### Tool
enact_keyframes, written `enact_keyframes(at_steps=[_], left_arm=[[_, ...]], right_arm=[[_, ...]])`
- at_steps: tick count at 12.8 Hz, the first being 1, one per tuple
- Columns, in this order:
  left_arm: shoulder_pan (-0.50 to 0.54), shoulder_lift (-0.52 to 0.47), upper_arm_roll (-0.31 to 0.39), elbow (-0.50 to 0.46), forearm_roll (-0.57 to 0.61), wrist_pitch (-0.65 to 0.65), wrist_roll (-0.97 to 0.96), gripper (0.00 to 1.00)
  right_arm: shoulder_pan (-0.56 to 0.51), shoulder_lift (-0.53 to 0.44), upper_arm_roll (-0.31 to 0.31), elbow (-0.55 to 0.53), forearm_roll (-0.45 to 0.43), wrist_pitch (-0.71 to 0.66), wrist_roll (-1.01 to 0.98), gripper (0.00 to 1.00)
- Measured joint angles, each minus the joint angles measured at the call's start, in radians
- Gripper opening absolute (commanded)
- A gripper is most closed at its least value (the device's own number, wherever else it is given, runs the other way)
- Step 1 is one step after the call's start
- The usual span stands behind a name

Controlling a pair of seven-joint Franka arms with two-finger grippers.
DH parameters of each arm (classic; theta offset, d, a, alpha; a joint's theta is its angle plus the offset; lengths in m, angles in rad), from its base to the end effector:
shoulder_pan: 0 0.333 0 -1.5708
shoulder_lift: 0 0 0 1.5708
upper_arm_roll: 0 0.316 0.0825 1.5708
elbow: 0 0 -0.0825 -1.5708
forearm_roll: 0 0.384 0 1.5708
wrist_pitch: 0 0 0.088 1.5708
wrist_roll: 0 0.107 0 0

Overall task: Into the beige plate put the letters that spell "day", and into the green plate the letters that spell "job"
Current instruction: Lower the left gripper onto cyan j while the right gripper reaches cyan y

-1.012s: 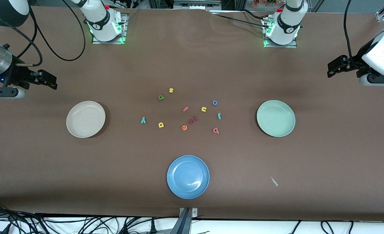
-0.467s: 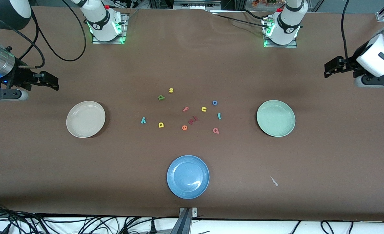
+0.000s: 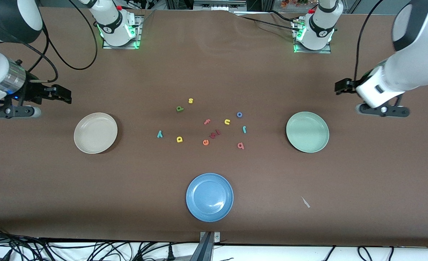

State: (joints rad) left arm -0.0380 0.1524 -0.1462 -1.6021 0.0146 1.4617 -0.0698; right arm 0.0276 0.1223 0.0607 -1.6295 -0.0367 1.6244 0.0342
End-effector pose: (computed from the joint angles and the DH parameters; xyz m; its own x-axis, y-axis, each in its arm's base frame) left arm 0.5667 -0.0987 0.5168 0.9517 -0.1096 -0.2869 -0.1180 -0.9929 -0.0123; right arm 0.5849 0.0463 0.5315 0.9905 0.0558 -0.1258 0.0604 -0.9976 0.0330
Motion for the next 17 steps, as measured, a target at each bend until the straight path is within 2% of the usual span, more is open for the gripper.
enact_keyframes(at_steps=[5, 12, 17], left_arm=[[-0.044, 0.109, -0.012, -0.002, -0.080, 0.105, -0.001, 1.00], [-0.159, 0.284, -0.026, -0.031, -0.086, 0.381, -0.102, 1.00], [-0.233, 0.438, -0.096, -0.045, -0.086, 0.630, -0.472, 1.00]], right_arm=[[0.047, 0.020, 0.002, -0.006, 0.006, -0.004, 0.066, 1.00], [0.163, 0.117, 0.004, -0.011, 0.046, 0.017, 0.343, 1.00], [0.239, 0.165, 0.004, -0.011, 0.066, 0.053, 0.565, 1.00]])
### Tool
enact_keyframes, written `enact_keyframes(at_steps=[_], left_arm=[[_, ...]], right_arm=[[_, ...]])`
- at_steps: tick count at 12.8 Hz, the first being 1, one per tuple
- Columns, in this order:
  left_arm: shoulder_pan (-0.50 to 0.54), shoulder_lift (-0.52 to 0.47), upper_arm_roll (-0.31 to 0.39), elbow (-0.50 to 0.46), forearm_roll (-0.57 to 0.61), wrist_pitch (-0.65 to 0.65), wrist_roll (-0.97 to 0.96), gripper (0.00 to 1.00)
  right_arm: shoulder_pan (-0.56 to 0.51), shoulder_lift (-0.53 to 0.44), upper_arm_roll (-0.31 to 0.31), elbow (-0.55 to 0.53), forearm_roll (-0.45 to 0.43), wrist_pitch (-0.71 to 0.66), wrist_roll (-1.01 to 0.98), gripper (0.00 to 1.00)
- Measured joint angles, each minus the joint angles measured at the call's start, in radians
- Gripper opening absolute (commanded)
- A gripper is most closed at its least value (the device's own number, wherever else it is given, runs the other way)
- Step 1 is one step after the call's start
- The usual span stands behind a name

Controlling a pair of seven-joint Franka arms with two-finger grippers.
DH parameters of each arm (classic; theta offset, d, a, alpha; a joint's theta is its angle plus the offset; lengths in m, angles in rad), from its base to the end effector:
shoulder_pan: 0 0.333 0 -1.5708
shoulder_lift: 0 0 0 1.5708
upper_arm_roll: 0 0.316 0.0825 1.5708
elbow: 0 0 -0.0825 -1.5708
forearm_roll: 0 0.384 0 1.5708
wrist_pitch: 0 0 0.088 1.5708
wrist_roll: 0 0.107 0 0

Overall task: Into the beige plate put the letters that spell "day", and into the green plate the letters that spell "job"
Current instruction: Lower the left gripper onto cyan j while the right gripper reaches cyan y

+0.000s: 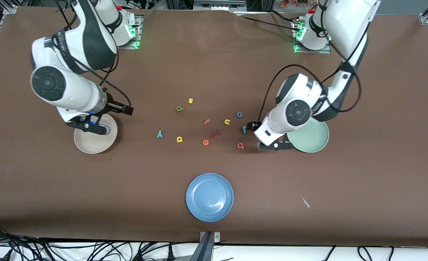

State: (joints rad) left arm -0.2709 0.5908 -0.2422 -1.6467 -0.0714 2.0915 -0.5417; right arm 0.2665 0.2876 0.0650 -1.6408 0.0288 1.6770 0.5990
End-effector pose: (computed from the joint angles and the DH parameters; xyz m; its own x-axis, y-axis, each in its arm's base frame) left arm 0.5907 -0.3162 0.2685 0.9728 0.0868 -0.2146 0.1086 -0.9898 0.0919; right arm 0.5826 0.1999 0.4304 0.9333 -0.2753 -0.2306 -0.2581 -0.9607 0.1025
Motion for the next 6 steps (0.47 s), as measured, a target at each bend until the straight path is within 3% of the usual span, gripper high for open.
enact_keyframes(at_steps=[6], left_arm=[[-0.038, 0.113, -0.010, -0.047, 0.000, 0.197, -0.151, 1.00]], right_arm=[[0.089, 0.041, 0.001, 0.000, 0.005, 0.052, 0.033, 1.00]])
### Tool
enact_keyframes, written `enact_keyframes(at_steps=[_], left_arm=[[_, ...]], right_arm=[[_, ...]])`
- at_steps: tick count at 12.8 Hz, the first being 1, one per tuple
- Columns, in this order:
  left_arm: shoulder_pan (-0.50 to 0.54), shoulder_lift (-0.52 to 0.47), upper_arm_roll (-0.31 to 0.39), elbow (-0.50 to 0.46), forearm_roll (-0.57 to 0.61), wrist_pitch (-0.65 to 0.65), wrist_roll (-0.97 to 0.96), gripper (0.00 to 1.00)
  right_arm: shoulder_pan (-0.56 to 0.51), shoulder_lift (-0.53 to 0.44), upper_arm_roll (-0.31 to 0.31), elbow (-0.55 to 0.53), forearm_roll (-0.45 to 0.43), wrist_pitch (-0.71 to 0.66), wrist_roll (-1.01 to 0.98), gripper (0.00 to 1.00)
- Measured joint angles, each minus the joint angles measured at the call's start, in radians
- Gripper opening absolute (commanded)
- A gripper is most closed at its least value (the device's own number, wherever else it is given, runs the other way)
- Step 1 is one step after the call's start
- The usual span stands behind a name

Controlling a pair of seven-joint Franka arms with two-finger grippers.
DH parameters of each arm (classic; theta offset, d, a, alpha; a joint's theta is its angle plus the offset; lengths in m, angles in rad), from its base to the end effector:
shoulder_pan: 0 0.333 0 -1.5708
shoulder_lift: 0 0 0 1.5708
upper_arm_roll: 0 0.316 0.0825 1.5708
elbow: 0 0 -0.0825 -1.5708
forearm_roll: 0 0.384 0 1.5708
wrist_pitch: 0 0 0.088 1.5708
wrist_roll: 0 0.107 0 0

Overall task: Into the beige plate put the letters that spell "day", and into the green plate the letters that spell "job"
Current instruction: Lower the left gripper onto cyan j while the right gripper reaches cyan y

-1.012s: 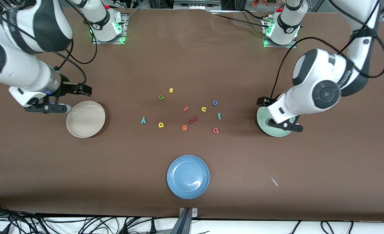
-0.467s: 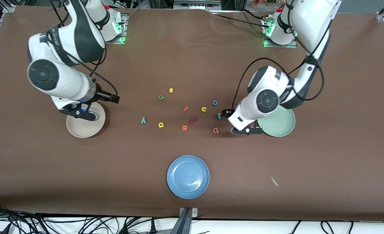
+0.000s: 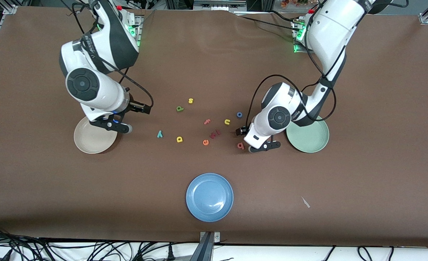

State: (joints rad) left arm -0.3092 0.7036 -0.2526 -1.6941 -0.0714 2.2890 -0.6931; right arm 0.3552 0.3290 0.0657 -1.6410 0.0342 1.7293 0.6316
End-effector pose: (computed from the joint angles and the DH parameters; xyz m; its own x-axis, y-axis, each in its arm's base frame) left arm 0.5716 -0.3434 0.1907 0.9537 0.2142 -0.2111 0.2386 -0.9662 0.0973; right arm 0.5716 0.2552 0.4078 0.9486 -0.2246 -0.2231 -0.2074 -0.9733 0.0979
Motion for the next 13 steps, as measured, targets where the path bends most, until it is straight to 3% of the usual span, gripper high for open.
enact_keyframes(at_steps=[4, 8, 11, 13], left_arm=[[-0.027, 0.007, 0.000, -0.067, 0.000, 0.053, -0.013, 1.00], [-0.025, 0.005, 0.001, -0.069, 0.000, 0.054, -0.007, 1.00], [-0.024, -0.002, -0.014, -0.068, 0.004, 0.054, 0.074, 0.85], [-0.024, -0.002, -0.022, -0.068, 0.070, 0.054, 0.093, 0.76]], right_arm=[[0.044, 0.045, 0.000, -0.001, 0.001, 0.060, 0.000, 1.00], [0.067, 0.110, 0.000, -0.054, 0.001, 0.288, 0.000, 1.00], [0.067, 0.195, -0.001, -0.104, -0.008, 0.474, -0.001, 1.00], [0.067, 0.249, -0.003, -0.104, -0.031, 0.537, -0.008, 1.00]])
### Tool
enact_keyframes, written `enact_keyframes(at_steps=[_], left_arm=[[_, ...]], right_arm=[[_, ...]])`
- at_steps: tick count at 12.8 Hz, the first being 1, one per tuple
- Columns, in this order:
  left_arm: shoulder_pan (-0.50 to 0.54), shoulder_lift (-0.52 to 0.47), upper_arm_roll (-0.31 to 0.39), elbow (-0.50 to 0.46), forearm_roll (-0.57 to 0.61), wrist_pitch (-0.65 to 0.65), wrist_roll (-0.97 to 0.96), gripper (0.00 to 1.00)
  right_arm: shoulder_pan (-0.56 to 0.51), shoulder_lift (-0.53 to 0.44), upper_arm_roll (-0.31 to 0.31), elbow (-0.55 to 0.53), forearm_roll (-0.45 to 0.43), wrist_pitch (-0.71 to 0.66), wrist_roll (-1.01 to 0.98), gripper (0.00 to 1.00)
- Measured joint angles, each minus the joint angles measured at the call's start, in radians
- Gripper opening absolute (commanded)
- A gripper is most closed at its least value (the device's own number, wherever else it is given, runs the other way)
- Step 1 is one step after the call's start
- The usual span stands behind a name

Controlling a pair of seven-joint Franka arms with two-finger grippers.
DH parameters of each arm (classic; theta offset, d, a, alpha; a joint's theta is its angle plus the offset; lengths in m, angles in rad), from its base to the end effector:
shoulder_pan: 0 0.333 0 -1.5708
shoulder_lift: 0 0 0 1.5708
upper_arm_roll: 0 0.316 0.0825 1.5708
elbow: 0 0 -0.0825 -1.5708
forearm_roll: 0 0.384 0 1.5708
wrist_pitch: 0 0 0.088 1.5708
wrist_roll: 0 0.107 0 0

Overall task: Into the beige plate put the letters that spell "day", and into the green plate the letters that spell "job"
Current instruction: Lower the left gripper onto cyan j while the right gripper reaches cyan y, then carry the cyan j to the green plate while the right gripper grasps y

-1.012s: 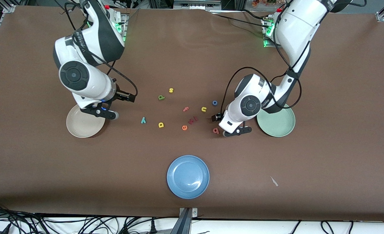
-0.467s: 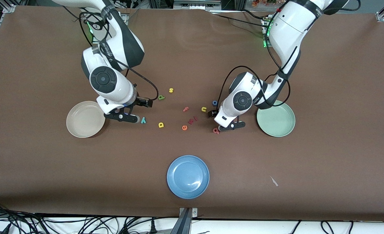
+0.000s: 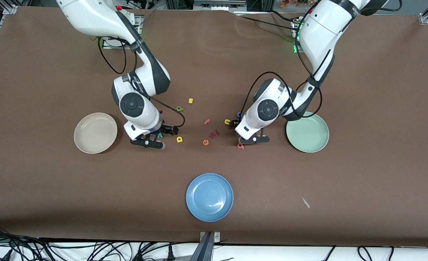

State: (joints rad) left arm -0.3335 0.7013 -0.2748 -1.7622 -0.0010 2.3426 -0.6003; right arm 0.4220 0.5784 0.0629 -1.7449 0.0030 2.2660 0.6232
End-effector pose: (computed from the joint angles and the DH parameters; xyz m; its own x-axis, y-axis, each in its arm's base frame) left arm 0.5405 -0.3617 0.1718 0.9826 0.0375 -0.1822 0.0543 -0.9946 0.0882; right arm 0.5858 0.3048 0.2391 0.9866 -0.1487 -0.0671 -0.1489 -0.9889 0.0032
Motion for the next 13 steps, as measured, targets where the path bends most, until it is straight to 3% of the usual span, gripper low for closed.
enact_keyframes(at_steps=[2, 6, 9, 13], left_arm=[[0.000, 0.000, -0.001, 0.000, 0.048, 0.000, 0.003, 0.59], [0.000, 0.001, -0.001, -0.001, 0.049, 0.000, 0.010, 0.57], [-0.001, 0.001, -0.001, -0.001, 0.049, 0.000, 0.011, 0.41], [-0.001, 0.000, -0.001, -0.001, 0.049, 0.001, 0.011, 0.12]], right_arm=[[-0.002, 0.014, -0.006, 0.000, -0.004, 0.007, -0.035, 1.00], [-0.003, 0.023, -0.011, -0.001, -0.004, 0.018, -0.107, 1.00], [-0.012, 0.048, -0.012, -0.038, -0.004, 0.107, -0.159, 1.00], [-0.017, 0.058, -0.016, -0.101, -0.004, 0.200, -0.200, 0.98]])
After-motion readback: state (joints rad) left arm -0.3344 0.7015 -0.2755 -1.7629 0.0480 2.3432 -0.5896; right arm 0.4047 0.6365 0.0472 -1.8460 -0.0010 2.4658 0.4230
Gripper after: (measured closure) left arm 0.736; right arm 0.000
